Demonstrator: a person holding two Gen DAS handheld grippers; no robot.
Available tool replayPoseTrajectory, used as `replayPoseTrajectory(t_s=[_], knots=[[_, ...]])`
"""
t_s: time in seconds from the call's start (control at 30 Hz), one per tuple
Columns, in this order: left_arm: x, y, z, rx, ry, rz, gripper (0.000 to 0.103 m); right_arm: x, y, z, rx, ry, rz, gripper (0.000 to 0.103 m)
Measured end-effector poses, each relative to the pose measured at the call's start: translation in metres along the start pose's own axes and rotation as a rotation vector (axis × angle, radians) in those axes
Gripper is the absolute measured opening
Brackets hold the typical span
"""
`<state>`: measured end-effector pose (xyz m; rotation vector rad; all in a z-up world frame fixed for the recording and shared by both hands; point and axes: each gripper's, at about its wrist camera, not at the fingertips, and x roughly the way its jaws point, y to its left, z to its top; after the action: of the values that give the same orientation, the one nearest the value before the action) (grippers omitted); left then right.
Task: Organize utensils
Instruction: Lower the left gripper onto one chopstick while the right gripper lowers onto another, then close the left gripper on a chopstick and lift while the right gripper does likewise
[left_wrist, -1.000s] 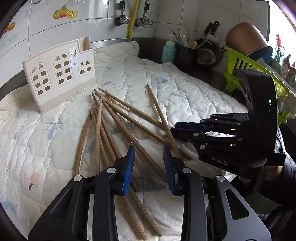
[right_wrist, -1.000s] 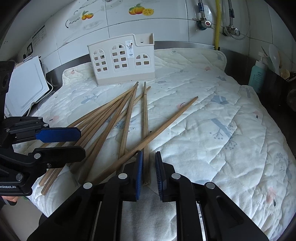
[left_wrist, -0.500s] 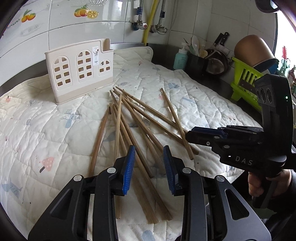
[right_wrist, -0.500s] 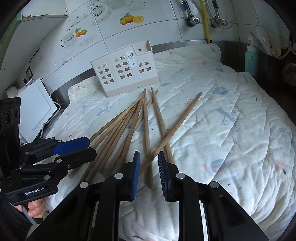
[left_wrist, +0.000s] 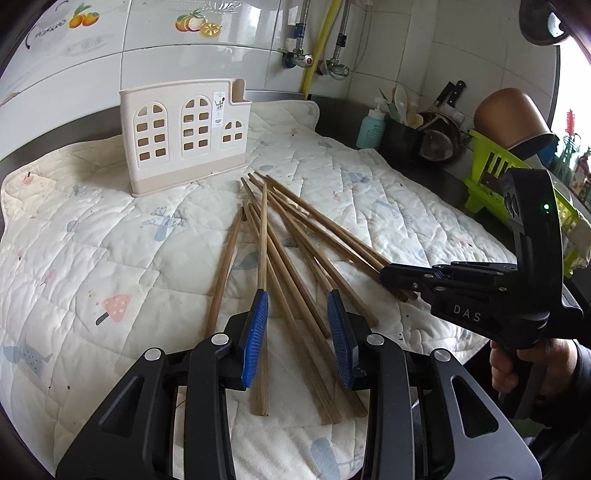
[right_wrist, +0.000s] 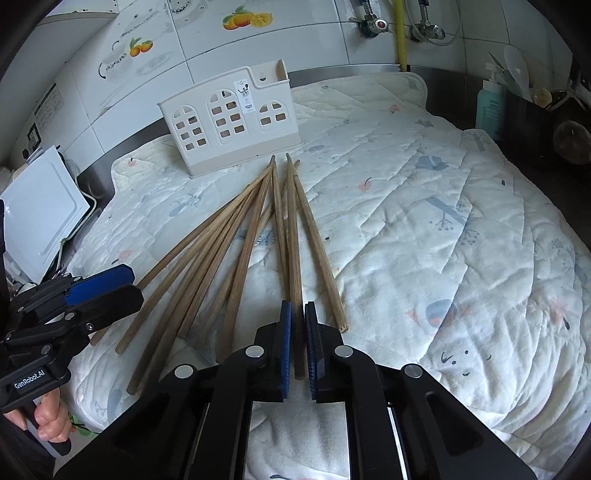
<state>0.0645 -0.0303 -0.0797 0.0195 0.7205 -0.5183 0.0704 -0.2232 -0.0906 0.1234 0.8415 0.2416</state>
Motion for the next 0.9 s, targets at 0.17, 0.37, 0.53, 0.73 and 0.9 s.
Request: replayPoseTrajectory(t_s=[0.17,0.37,0.53,0.73,0.9], knots=[[0.0,0.005,-0.002,-0.023,0.003,0.015,0.039,-0.007,-0.002,-0.001,-0.044,-0.03,-0.04,0.006],[0.005,0.017,-0.006,-0.074,0.04,0.056,0.04,-0.003,-0.01,-0.005,-0.063,-0.024,-0.027,0.007],[0.009,0.023,-0.013,-0.1,0.063,0.058,0.039,-0.002,-0.01,-0.01,-0.083,-0.038,-0.019,0.007],[0.015,0.015,-0.015,-0.053,0.078,0.062,0.026,-0.002,-0.01,-0.013,-0.107,-0.056,-0.013,0.007],[0.016,0.01,-0.022,-0.044,0.094,0.085,0.025,-0.004,-0.01,-0.015,-0.118,-0.059,-0.009,0.007]])
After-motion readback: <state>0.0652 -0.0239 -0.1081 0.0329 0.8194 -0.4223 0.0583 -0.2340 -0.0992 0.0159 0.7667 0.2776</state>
